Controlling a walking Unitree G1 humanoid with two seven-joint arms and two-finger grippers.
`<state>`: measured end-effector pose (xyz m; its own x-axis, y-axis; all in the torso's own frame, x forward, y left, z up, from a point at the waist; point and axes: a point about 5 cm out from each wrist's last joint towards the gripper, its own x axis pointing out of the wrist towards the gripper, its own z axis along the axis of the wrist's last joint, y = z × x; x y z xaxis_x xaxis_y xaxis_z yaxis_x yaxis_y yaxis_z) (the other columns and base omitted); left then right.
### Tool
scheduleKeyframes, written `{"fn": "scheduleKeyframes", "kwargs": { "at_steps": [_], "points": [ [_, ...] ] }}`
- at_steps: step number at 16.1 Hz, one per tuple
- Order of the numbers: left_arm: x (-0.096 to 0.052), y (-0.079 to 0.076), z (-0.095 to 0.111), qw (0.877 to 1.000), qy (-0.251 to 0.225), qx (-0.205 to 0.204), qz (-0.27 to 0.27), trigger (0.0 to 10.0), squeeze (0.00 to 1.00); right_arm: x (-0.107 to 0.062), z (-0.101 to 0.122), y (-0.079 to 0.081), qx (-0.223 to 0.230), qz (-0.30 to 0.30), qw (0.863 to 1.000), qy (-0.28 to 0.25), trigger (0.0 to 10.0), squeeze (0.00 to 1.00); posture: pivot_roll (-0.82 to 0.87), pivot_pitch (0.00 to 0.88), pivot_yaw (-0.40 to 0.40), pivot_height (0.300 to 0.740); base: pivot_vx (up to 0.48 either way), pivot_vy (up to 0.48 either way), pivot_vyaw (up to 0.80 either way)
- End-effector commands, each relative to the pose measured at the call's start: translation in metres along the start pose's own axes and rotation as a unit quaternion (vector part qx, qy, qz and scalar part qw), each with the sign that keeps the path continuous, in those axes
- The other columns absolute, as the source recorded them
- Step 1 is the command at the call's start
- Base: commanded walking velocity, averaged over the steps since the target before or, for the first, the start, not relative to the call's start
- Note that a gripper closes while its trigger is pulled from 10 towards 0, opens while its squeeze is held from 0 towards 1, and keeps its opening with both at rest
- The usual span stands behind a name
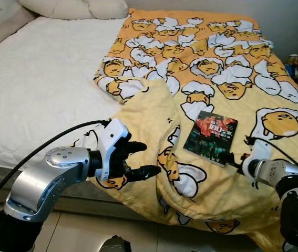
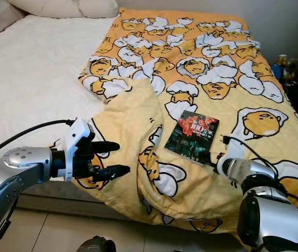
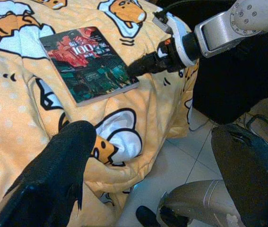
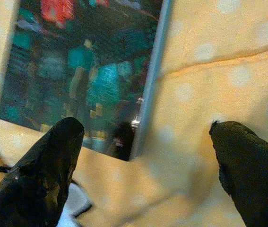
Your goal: Clean up the room
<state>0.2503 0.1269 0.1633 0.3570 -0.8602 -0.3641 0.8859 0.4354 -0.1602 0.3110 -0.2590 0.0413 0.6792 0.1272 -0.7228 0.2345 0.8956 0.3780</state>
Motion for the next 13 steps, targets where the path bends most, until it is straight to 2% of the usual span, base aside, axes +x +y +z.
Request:
{"fn": "scheduleKeyframes", "kwargs": {
  "at_steps": [1,4,7,10,13],
  "points": [
    [-0.002,-0.001,0.004,1.0,0.001,0.009,-0.001,10.0,1.0,0.001,-0.005,0.002,0.032,0.021,0.999,0.001,10.0,0.0,0.13,0.012,0.03,0.74,0.0,0.0,0.0],
    [-0.003,-0.001,0.004,1.0,0.001,0.008,0.005,10.0,1.0,0.005,-0.01,0.009,0.088,0.053,0.995,-0.017,10.0,0.0,0.14,0.022,0.037,0.74,0.0,0.0,0.0],
    [-0.004,0.001,0.005,1.0,-0.002,0.008,0.01,10.0,0.99,0.007,-0.01,0.016,0.115,0.078,0.99,-0.022,10.0,0.0,0.14,0.026,0.038,0.74,0.0,0.0,0.0],
    [-0.003,0.002,0.006,1.0,-0.006,0.007,0.015,10.0,0.99,0.009,-0.011,0.019,0.13,0.081,0.988,-0.028,10.0,0.0,0.15,0.031,0.038,0.74,0.0,0.0,0.0],
    [-0.003,0.002,0.005,1.0,-0.004,0.007,0.021,10.0,0.98,0.011,-0.022,0.012,0.151,0.056,0.987,-0.028,10.0,0.0,0.16,0.041,0.045,0.74,0.0,0.0,0.0]
  ]
}}
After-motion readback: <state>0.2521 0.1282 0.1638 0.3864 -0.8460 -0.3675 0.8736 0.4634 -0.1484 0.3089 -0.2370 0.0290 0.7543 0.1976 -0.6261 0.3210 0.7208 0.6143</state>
